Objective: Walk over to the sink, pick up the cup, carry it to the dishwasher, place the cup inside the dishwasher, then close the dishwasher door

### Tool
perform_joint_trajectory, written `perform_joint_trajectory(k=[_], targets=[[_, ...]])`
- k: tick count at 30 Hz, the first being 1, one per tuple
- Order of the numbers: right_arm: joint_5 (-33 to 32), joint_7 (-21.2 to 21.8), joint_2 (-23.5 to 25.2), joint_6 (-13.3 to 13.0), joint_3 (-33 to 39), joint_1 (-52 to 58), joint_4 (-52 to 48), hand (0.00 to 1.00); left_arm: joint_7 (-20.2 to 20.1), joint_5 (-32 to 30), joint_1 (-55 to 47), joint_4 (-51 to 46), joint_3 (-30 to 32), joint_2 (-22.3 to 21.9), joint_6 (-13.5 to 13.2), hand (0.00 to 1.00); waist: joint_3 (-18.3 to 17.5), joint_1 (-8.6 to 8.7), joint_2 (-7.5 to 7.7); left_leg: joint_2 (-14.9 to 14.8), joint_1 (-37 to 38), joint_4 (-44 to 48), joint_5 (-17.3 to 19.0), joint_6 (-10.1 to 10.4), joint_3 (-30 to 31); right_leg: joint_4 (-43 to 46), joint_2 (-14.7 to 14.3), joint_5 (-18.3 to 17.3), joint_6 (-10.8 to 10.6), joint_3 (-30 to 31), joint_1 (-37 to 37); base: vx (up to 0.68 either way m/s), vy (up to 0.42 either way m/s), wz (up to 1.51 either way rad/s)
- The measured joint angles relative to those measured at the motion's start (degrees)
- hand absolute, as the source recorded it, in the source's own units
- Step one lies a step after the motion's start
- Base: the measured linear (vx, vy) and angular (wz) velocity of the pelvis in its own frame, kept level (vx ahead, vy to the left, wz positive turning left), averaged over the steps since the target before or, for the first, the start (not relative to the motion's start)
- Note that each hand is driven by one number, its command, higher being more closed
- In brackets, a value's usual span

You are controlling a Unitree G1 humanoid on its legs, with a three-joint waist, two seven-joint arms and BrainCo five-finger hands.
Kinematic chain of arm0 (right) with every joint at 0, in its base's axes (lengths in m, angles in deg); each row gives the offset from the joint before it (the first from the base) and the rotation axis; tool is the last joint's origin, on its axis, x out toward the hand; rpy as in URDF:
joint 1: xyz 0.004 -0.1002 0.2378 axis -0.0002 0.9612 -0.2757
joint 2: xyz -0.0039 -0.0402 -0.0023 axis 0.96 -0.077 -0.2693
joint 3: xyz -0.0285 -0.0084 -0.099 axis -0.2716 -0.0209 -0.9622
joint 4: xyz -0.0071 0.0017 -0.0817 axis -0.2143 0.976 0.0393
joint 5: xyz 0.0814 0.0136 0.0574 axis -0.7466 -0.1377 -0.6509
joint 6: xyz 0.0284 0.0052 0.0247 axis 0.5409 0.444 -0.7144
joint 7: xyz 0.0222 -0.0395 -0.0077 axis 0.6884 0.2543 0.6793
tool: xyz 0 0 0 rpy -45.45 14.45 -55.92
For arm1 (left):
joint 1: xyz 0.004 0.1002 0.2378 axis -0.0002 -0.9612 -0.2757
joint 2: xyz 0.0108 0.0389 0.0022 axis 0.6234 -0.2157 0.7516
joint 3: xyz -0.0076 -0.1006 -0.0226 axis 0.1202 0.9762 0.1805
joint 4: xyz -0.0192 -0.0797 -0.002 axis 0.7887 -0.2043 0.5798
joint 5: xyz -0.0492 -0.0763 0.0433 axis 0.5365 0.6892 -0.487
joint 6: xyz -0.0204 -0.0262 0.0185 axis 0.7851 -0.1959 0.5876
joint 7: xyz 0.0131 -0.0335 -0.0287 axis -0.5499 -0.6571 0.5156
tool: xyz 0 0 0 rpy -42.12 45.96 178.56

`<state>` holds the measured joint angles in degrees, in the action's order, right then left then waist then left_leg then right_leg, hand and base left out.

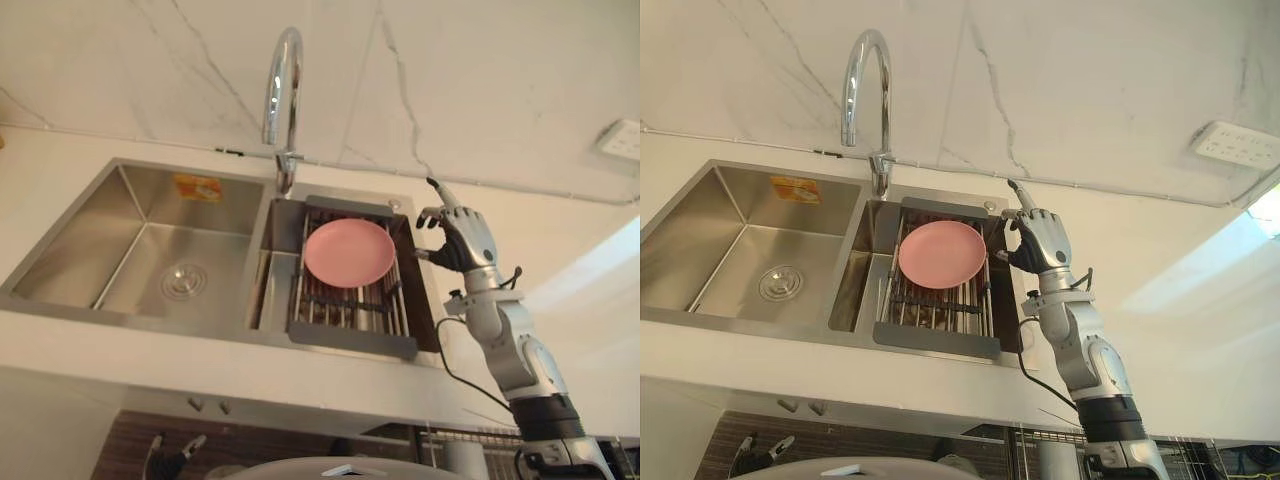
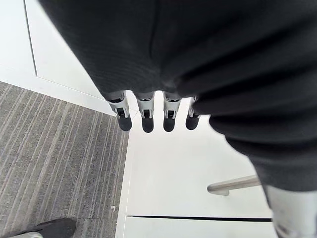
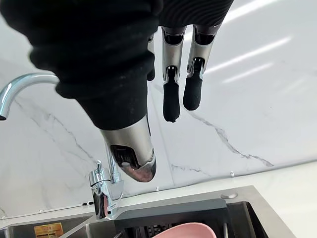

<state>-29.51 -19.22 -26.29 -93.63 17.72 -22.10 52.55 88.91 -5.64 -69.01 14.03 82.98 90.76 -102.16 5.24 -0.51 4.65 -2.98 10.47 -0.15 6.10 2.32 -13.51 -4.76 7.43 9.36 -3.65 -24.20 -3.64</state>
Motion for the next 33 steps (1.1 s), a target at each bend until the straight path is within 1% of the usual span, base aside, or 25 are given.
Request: perform_joint_trajectory(k=[1, 4, 9, 15, 20, 23, 25, 31, 33], targets=[[0.0, 0.3, 0.1, -0.4, 0.0, 0.5, -0.2, 0.00, 0.0, 0.0, 0.0, 0.0, 0.0, 0.0, 0.0, 0.00, 0.0, 0.12, 0.00, 0.0, 0.1, 0.0, 0.0, 0.0, -0.1, 0.0, 0.0, 0.0, 0.0, 0.1, 0.0, -0.02, 0.006, -0.09], [0.2, 3.6, 0.8, -1.5, -0.1, 2.3, -0.3, 0.00, 0.9, 0.0, 0.0, 0.0, 0.0, 0.0, -0.1, 0.00, -0.1, 0.20, -0.12, -0.2, 0.2, 0.0, 0.4, 0.1, -0.7, 0.0, -0.2, 0.0, 0.1, 0.7, 0.0, -0.02, 0.002, -0.09], [1.7, 8.7, 0.8, -1.6, -0.5, 3.6, -0.3, 0.00, 1.0, 0.0, 0.0, 0.0, -0.1, 0.0, -0.1, 0.00, -0.4, 0.55, -0.62, -0.4, 0.2, 0.0, 0.6, 0.2, -0.8, 0.0, -0.5, 0.0, 0.1, 0.7, 0.0, 0.00, 0.000, 0.00], [1.9, 12.9, 0.7, -1.5, -3.7, 3.6, -0.2, 0.00, 0.9, 0.0, 0.1, 0.0, -0.1, 0.0, -0.1, 0.00, -0.5, 0.38, -0.88, -0.6, 0.2, 0.0, 0.6, 0.3, -0.8, 0.0, -0.7, -0.2, 0.1, 0.7, 0.1, 0.00, 0.000, 0.00], [3.5, 13.2, 0.7, -1.4, -7.1, 3.2, 0.5, 0.00, 0.9, 0.0, 0.1, 0.0, -0.1, 0.0, -0.1, 0.00, -0.5, -0.10, -0.88, -0.6, 0.2, 0.0, 0.6, 0.3, -0.7, 0.0, -0.7, -0.2, 0.1, 0.5, 0.2, 0.00, 0.000, 0.00], [4.1, 13.1, 0.7, -1.2, -9.5, 2.0, 3.0, 0.00, 0.9, 0.0, 0.2, 0.0, -0.1, 0.0, -0.1, 0.00, -0.5, -0.43, -0.86, -0.5, 0.2, 0.0, 0.6, 0.3, -0.6, 0.0, -0.6, -0.2, 0.1, 0.4, 0.1, 0.00, 0.000, 0.00], [4.6, 13.1, 1.0, -1.2, -10.0, 1.6, 4.6, 0.00, 0.9, 0.0, 0.3, 0.0, -0.1, 0.0, -0.1, 0.00, -0.5, -0.97, -0.86, -0.5, 0.1, 0.0, 0.6, 0.3, -0.5, 0.0, -0.6, -0.2, 0.1, 0.2, 0.1, 0.00, 0.000, 0.00], [11.0, 12.9, 1.9, -0.1, -14.2, -1.3, 8.9, 0.00, 0.9, 0.0, 0.4, 0.0, -0.1, 0.0, 0.0, 0.00, -0.3, -1.31, -0.58, -0.4, -0.5, -0.1, 0.4, 0.3, 0.6, 0.0, -0.4, -0.3, 0.0, -0.6, 0.2, 0.00, 0.000, 0.08], [14.8, 12.5, 2.4, 0.5, -14.6, -1.7, 10.5, 0.00, 0.9, -0.1, 0.7, 0.0, -0.1, 0.0, 0.0, 0.00, -0.2, -1.60, -0.34, -0.4, -0.7, -0.1, 0.2, 0.2, 0.9, 0.0, -0.3, -0.3, -0.1, -1.2, 0.1, -0.01, 0.006, 0.12]])
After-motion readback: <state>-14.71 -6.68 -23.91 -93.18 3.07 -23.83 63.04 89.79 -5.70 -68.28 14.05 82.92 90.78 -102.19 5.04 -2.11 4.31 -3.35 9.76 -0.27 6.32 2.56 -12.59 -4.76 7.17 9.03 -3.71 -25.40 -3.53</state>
